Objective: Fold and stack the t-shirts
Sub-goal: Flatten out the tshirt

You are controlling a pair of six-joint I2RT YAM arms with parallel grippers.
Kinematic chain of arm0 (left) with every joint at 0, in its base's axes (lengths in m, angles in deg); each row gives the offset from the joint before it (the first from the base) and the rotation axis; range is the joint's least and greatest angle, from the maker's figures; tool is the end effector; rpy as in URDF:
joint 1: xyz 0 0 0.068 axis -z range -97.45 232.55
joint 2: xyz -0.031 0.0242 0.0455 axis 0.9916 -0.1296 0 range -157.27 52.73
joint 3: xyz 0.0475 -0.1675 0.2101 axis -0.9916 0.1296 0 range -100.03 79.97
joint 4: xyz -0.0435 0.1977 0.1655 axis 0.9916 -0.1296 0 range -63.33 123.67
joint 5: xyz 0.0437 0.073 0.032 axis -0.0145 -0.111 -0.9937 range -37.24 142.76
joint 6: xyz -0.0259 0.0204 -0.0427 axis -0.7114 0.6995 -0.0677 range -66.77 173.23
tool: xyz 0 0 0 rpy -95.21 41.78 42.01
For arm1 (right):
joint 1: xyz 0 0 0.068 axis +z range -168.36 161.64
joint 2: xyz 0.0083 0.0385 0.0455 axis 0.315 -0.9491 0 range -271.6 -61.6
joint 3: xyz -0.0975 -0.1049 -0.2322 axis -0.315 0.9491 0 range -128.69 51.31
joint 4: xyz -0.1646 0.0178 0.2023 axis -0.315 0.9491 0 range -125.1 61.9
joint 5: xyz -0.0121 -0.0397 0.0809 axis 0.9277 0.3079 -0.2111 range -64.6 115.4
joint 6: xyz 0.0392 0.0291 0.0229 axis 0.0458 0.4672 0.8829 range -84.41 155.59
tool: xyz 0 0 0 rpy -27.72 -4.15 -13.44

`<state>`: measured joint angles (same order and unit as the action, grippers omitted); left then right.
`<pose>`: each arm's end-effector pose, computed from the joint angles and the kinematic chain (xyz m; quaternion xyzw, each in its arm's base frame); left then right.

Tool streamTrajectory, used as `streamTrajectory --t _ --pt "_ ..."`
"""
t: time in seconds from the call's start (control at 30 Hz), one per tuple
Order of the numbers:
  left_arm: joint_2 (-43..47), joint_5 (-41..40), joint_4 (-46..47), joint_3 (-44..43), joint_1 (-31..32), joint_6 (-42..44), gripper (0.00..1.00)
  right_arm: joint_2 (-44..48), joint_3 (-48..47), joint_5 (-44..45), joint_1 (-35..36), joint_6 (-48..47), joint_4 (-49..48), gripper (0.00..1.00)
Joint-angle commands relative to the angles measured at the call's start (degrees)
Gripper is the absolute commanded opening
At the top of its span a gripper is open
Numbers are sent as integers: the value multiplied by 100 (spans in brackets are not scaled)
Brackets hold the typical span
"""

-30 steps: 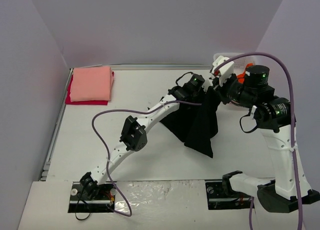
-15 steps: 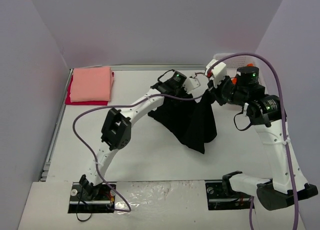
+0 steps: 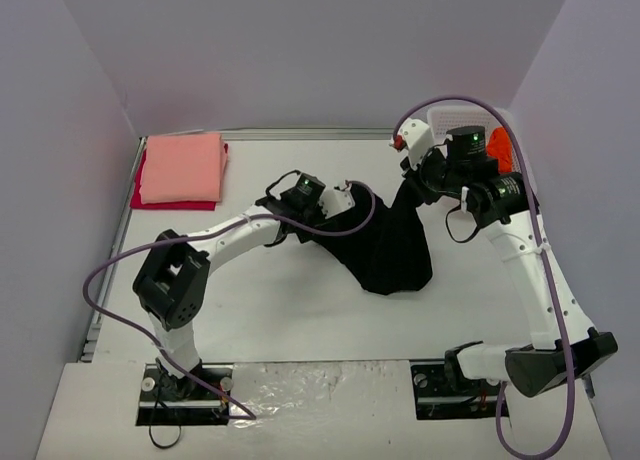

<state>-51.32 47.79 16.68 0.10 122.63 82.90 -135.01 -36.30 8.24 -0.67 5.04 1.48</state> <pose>0.3191 -0.2646 0.2520 0.5054 0.7566 0.0019 0.4149 0.2515 0.0912 0.4436 -0.4115 0.7159 0.0617 0.5607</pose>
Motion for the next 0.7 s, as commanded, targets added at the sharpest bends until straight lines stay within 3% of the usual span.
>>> streamTrajectory --t 0.0,0.17,0.27,0.33,0.5,0.67 --pt "411 356 398 428 -44 302 79 -112 -45 143 -12 66 -239 0" --pt "246 699 574 824 -44 408 37 -235 -10 240 -20 119 -283 0" --pt "70 831 609 842 -79 452 29 -279 -1 293 -29 128 -291 0" --pt "8 954 662 860 -105 434 29 -314 -1 319 -38 128 -300 0" --pt "-229 1138 741 772 -105 408 44 -411 43 381 -64 119 -327 0" --pt "-484 1226 847 623 -105 469 51 -455 86 416 -82 75 -353 0"
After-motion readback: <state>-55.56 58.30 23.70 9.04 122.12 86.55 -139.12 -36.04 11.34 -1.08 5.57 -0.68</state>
